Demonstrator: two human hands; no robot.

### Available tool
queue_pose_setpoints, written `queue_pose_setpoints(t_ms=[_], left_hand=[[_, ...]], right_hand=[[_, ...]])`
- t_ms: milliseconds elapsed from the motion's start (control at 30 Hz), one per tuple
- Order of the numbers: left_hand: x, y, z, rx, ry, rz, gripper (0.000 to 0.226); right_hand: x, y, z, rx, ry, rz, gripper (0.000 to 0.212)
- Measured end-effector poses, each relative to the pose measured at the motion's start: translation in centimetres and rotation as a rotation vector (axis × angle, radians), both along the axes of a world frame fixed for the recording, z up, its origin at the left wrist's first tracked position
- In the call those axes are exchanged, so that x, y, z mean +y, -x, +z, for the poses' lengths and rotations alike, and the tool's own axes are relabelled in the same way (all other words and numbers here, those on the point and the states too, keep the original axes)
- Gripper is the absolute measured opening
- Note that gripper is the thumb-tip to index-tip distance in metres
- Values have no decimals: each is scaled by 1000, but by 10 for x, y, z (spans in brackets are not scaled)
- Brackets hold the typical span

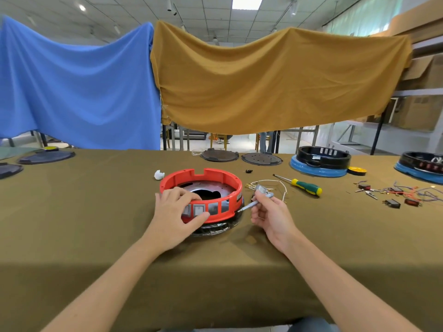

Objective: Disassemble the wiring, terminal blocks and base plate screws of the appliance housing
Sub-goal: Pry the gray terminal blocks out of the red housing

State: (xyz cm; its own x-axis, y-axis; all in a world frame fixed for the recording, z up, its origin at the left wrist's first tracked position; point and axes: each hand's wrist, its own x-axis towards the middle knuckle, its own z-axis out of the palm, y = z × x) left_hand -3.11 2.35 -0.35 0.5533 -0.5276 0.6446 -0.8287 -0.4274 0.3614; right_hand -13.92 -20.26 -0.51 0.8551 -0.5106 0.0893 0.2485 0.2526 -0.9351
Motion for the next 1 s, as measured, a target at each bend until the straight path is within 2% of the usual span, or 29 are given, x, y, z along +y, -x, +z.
queue_pose_setpoints(t_ms=[400,500,667,833,1000], left_hand=[[-1,-3,-7,-21,25,42,49],[-2,-4,-8,-29,17,48,46],[-1,-2,-6,-15,15,39,57],[-2,-3,-5,-10,29,29,56],[-1,-4,-6,-4,29,31,58]], right_hand=[[17,9,10,-78,62,-12,14],[35,6,22,-163,243,-15,23],[62,-12,51,-220,614,-43,26],[70,-28,46,-165,778,-24,27],[69,-32,42,-150,820,-52,24]])
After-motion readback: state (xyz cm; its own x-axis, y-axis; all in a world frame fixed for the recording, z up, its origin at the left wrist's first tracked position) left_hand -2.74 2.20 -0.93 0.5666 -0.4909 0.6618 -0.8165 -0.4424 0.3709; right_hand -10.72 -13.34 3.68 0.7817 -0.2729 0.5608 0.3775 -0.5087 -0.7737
